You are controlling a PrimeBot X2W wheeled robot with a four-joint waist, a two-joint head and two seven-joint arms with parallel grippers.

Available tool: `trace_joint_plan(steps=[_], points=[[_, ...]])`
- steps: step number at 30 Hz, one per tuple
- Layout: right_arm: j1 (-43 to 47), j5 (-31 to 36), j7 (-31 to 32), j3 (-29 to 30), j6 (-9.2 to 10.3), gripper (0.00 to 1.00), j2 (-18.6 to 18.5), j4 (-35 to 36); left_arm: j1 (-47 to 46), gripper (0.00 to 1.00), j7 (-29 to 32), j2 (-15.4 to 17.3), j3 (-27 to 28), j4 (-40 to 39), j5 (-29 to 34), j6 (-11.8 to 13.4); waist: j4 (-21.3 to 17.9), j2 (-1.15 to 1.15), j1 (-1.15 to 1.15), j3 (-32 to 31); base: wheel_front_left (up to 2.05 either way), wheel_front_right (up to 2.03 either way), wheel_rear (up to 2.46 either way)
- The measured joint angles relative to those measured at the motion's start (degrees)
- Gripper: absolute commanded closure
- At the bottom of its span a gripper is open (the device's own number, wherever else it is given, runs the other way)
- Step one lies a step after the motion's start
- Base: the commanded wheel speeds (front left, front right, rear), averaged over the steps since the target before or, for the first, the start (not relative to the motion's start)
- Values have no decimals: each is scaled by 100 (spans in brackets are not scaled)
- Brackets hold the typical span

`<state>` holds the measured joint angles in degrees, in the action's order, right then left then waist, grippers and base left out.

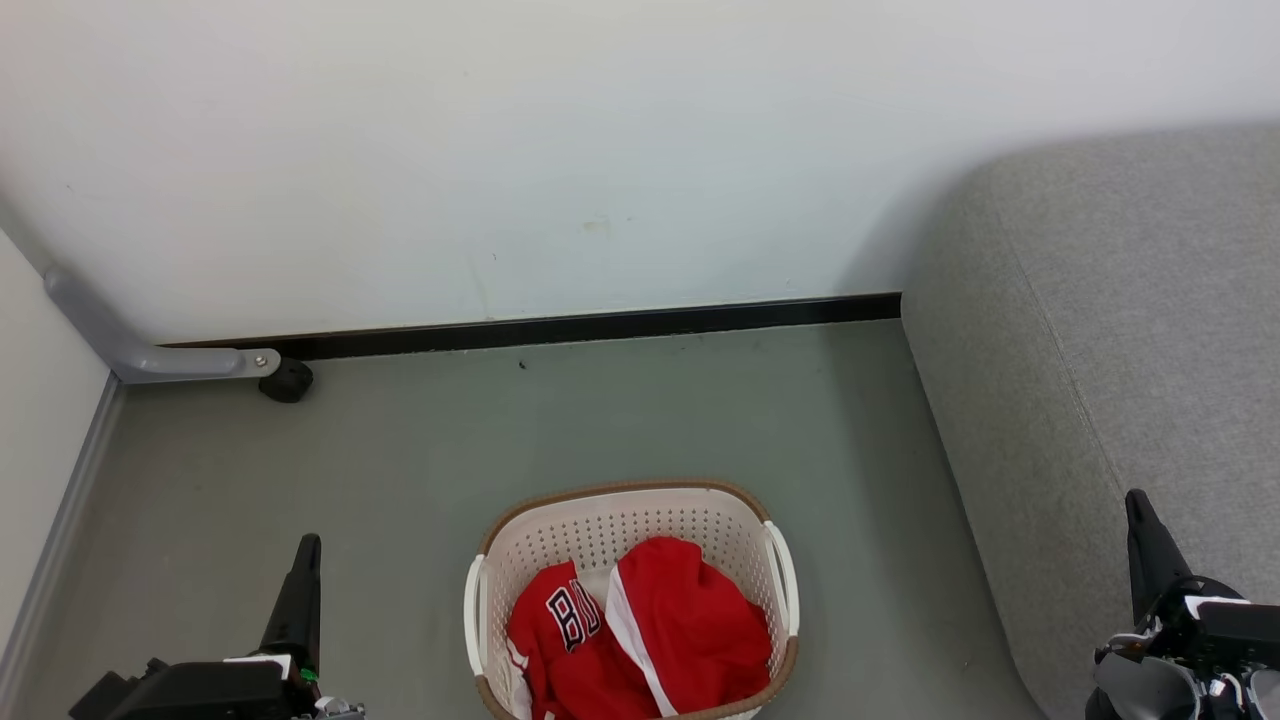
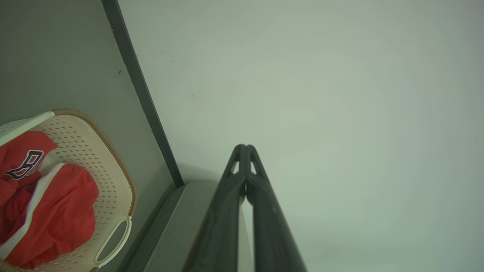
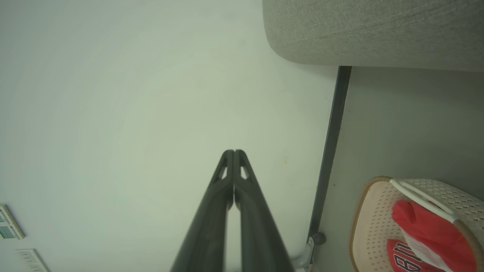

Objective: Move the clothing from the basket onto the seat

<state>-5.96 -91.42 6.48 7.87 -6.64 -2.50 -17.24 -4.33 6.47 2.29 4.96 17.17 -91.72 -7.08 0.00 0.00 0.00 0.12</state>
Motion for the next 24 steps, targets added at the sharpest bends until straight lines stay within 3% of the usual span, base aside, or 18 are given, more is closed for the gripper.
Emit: trace_joint_plan(steps=[24], points=[[0,0,1,0,0,100,0,0,0,100,0,0,0,0,0,0,0,0,0,0,0,0,0]])
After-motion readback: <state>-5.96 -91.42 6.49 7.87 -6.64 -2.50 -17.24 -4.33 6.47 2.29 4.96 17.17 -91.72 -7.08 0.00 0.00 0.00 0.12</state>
